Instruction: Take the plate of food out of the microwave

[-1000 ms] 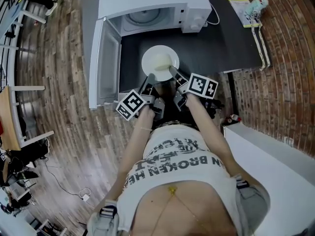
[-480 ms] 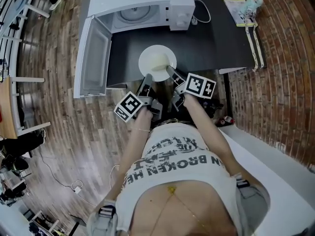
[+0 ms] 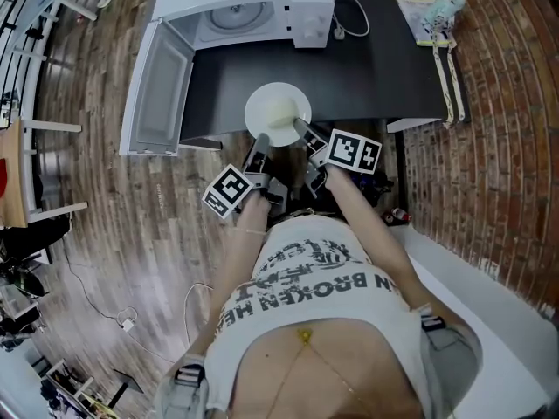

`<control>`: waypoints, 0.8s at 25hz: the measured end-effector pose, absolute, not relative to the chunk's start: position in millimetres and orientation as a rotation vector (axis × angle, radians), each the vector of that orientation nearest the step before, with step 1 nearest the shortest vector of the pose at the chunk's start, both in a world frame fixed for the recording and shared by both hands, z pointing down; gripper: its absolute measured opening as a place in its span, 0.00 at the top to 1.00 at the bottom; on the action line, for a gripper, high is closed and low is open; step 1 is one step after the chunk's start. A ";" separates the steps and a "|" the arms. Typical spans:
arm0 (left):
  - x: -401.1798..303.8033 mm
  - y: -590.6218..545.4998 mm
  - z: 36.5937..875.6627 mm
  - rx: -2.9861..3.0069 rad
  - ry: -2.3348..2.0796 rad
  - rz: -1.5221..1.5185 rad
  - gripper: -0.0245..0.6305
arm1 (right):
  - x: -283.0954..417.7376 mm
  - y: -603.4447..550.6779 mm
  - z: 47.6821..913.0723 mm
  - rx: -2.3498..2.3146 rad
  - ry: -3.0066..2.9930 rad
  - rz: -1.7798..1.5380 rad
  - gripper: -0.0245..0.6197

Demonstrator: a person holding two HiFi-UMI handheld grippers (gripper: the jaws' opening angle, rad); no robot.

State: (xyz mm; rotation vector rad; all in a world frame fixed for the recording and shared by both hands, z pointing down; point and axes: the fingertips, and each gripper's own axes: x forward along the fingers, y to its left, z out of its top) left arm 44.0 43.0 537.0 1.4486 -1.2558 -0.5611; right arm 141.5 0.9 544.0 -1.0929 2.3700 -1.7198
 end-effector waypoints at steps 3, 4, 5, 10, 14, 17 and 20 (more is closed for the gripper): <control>49.3 50.9 538.6 1.439 -1.266 -0.572 0.91 | 145.9 6.9 545.1 -1.079 2.388 -1.725 0.88; 51.1 53.5 539.1 1.435 -1.268 -0.577 0.91 | 147.6 8.9 545.3 -1.075 2.393 -1.726 0.88; 52.9 55.7 539.5 1.431 -1.268 -0.582 0.91 | 149.1 10.7 545.2 -1.071 2.397 -1.727 0.88; 59.2 61.6 539.8 1.425 -1.274 -0.593 0.91 | 154.9 15.6 545.1 -1.060 2.393 -1.739 0.88; 63.2 65.4 540.4 1.423 -1.279 -0.594 0.91 | 159.0 19.4 546.8 -1.053 2.388 -1.751 0.88; 66.5 66.7 540.8 1.421 -1.278 -0.597 0.91 | 162.1 19.8 546.7 -1.054 2.394 -1.747 0.88; 68.8 67.5 541.1 1.418 -1.280 -0.597 0.91 | 164.2 20.8 547.3 -1.051 2.395 -1.752 0.88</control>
